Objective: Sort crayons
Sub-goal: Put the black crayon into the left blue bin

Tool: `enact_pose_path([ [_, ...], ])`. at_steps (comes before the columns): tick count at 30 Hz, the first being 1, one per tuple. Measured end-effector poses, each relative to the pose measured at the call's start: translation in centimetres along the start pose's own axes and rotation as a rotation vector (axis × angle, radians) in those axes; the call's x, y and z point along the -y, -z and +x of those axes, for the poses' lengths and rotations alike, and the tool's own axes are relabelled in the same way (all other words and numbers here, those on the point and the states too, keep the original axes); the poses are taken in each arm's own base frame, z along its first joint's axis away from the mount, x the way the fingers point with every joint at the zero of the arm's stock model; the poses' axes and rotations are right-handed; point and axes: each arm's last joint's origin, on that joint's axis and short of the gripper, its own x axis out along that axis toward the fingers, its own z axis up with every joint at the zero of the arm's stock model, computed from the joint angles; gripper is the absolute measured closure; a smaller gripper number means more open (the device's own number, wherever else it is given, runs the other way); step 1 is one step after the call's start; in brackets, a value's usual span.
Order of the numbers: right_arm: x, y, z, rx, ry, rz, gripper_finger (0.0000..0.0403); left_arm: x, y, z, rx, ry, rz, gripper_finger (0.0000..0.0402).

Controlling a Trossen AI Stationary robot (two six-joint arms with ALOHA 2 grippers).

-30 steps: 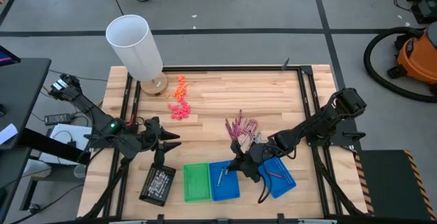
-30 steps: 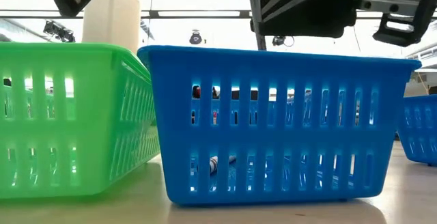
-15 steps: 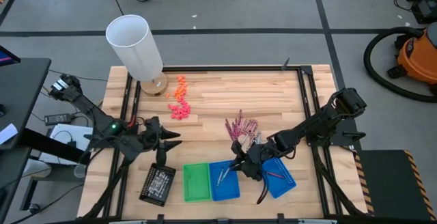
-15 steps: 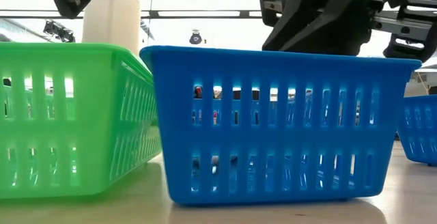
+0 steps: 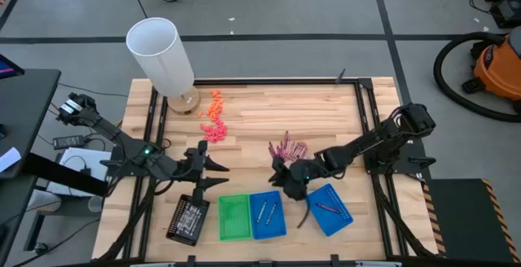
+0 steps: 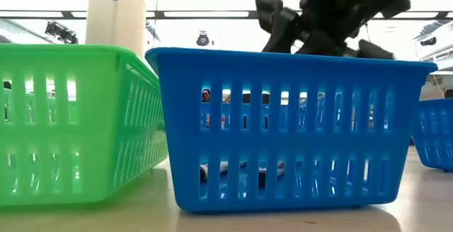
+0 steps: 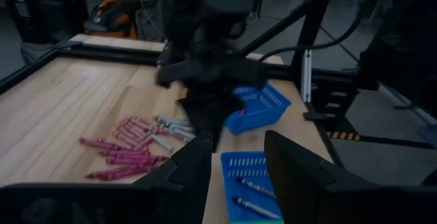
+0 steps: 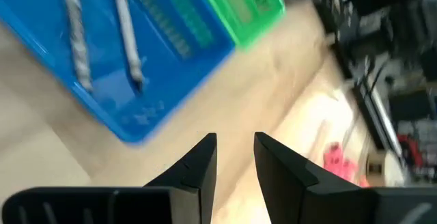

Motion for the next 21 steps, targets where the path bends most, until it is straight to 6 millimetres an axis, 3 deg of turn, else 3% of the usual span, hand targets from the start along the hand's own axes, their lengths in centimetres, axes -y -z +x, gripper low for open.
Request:
enact_pose_path([
  [6,1.1,1.9,-0.3,-0.084,-0.008,0.186,0.0295,0.0,-0.1,0.0,0.007,0.005,-0.056,0.0255],
  [13,2.9,3.3,-1.0,-0.128,0.102,0.56,0.0295,-0.6,-0.1,0.3,0.002,-0.041,-0.064,0.0255],
  [21,3.9,5.9,-1.0,-0.244,0.179,0.78,0.0296,-1.3,-0.1,0.6,-0.01,-0.083,0.121,0.0255],
])
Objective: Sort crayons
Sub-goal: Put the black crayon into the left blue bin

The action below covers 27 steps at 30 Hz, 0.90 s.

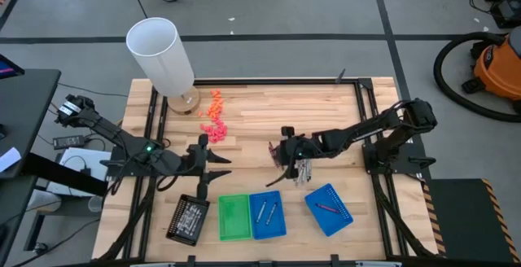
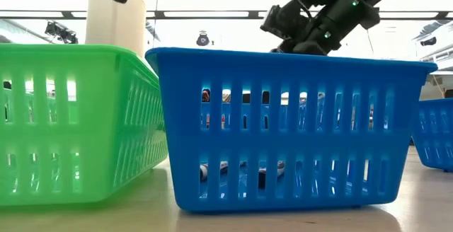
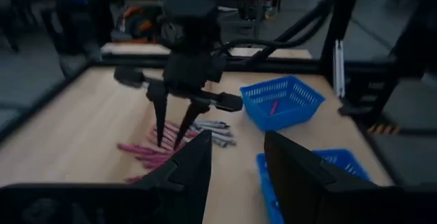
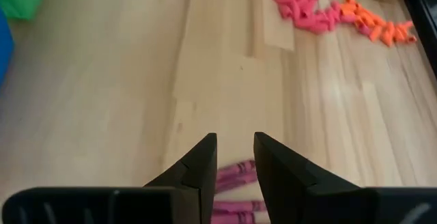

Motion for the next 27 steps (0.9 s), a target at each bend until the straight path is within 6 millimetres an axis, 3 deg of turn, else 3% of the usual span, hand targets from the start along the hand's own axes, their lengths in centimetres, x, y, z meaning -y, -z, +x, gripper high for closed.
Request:
enact_pose_path([
  [4,0.6,0.4,0.1,-0.032,0.028,0.003,0.0296,-0.4,-0.1,0.2,0.001,-0.029,0.108,0.0255],
  [16,0.4,0.4,-1.1,-0.077,0.062,0.024,0.0296,-2.3,0.1,1.7,-0.013,-0.134,0.005,0.0255],
  [27,4.6,3.0,-0.7,-0.257,0.1,0.165,0.0302,-3.8,1.4,4.5,-0.069,-0.233,0.071,0.0255],
])
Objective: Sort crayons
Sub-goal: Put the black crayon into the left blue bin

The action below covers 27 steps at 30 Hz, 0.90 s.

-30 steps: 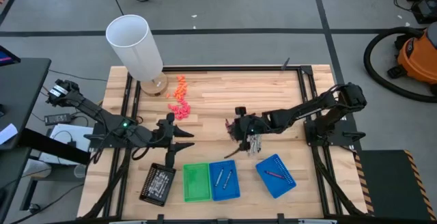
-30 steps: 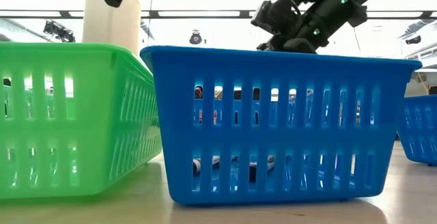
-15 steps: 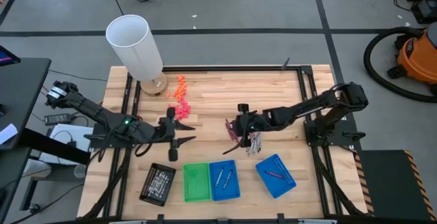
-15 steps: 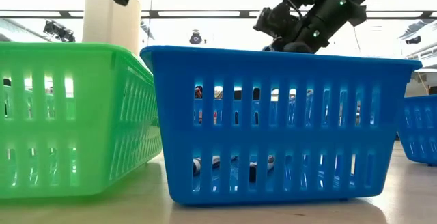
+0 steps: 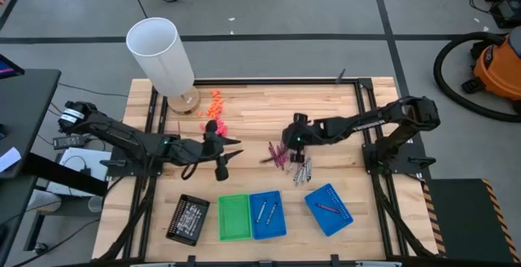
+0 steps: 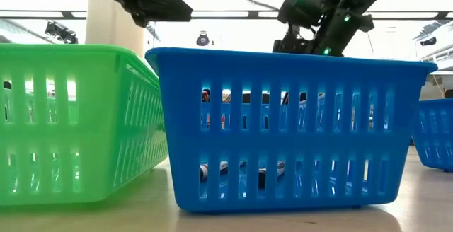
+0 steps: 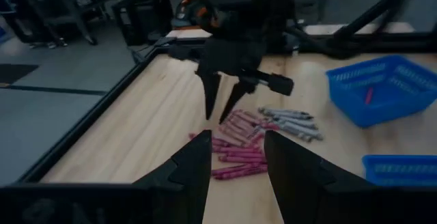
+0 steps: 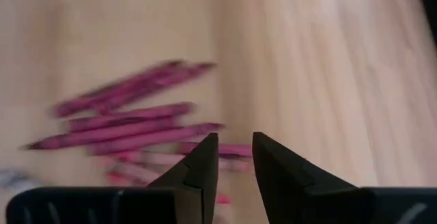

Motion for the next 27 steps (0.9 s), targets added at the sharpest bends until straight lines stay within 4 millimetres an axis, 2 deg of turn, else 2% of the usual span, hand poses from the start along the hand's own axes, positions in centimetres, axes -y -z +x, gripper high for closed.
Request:
enact_pose_path([
  [7,3.0,0.4,0.8,-0.01,-0.025,0.077,0.0288,-0.3,0.1,0.3,-0.006,-0.017,0.105,0.0255],
  [11,3.7,0.6,0.9,-0.02,-0.078,0.116,0.0272,-0.3,-0.1,0.3,0.006,-0.017,0.156,0.0255],
  [19,0.7,1.6,0.0,-0.131,-0.26,-0.024,0.0262,-0.3,0.0,0.3,-0.002,-0.016,0.271,0.0255],
  [24,-0.4,1.6,-1.3,-0.263,-0.254,0.073,0.0265,-0.3,0.0,0.3,-0.002,-0.016,0.343,0.0255],
  [27,-1.1,1.5,-1.9,-0.291,-0.272,0.014,0.0265,-0.3,0.0,0.3,0.0,-0.016,0.383,0.0255],
])
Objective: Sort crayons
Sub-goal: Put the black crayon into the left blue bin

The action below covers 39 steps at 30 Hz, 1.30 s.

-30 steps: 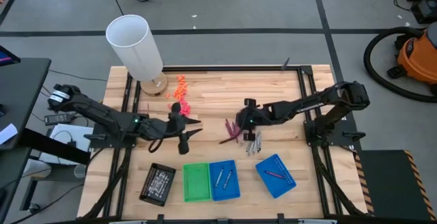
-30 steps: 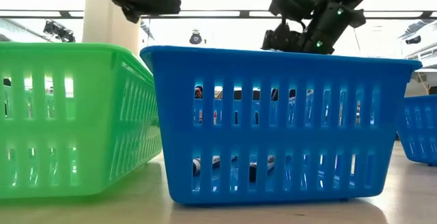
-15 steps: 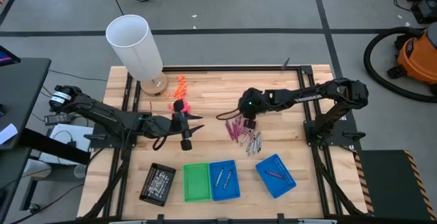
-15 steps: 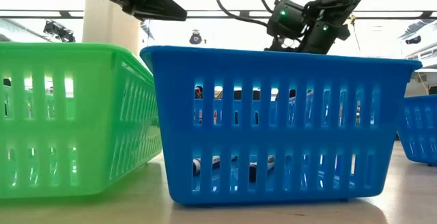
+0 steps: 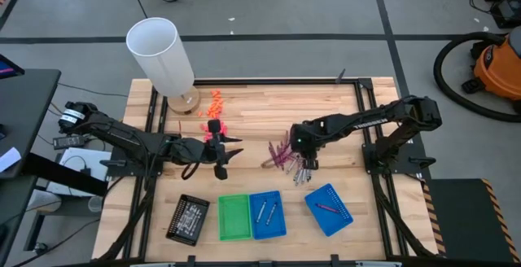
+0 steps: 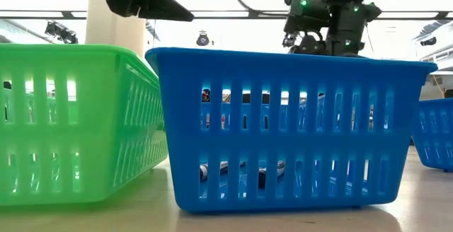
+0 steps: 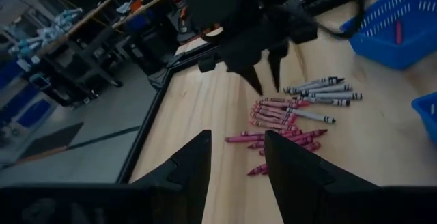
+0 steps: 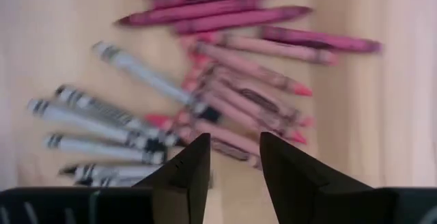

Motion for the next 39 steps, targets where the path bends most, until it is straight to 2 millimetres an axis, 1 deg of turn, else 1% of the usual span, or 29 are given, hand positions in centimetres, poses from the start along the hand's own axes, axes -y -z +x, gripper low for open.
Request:
enact_pose_path([
  [4,-1.5,-0.7,0.4,0.068,-0.031,-0.181,0.0267,0.0,0.0,0.0,0.002,-0.001,0.036,0.0255],
  [7,-2.4,-1.2,0.8,0.113,-0.036,-0.273,0.0271,0.0,0.0,0.0,0.002,-0.001,0.033,0.0255],
  [10,-3.3,-1.6,0.6,0.159,-0.043,-0.358,0.0273,0.0,0.0,0.0,0.003,0.0,0.015,0.0255],
  [13,-3.9,-1.9,0.6,0.21,-0.078,-0.44,0.0273,0.1,0.0,0.0,0.003,0.003,0.013,0.0255],
  [16,-4.1,-1.8,1.0,0.264,-0.129,-0.499,0.0273,0.1,0.0,0.0,0.003,0.003,-0.002,0.0255],
  [23,-3.7,-0.7,2.1,0.274,-0.146,-0.509,0.0273,0.1,0.0,-0.1,-0.003,0.006,-0.022,0.0255],
  [30,-3.5,-0.1,3.0,0.329,-0.136,-0.527,0.0273,0.1,0.0,-0.1,-0.002,0.006,-0.013,0.0255],
  [35,-2.8,0.2,3.3,0.334,-0.131,-0.51,0.0273,0.1,0.0,-0.1,-0.002,0.006,-0.013,0.0255],
  [39,-2.2,0.5,3.7,0.381,-0.171,-0.495,0.0273,0.1,0.0,-0.1,-0.001,0.006,-0.013,0.0255],
])
